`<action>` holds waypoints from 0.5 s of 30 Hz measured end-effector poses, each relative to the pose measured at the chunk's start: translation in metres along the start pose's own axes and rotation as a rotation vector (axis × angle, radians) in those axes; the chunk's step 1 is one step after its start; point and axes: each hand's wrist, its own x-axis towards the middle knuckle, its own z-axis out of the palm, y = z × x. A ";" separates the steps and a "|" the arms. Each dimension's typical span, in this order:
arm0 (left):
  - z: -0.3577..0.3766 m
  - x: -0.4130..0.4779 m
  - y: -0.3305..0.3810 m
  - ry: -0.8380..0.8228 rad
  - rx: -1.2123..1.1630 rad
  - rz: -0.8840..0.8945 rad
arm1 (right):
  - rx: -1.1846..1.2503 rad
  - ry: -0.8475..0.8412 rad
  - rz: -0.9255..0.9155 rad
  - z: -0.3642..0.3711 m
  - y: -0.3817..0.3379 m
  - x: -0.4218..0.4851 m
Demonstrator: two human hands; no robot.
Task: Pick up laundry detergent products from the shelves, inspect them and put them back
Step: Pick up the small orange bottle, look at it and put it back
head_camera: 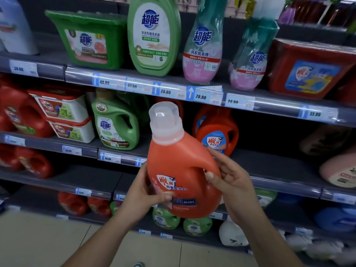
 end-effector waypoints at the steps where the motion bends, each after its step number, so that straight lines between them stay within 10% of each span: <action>1: -0.001 0.001 0.001 0.025 0.050 0.015 | -0.015 -0.003 0.002 -0.001 0.001 0.004; 15: -0.052 0.033 0.005 0.222 0.558 0.154 | -0.597 -0.095 -0.075 0.048 0.055 0.040</action>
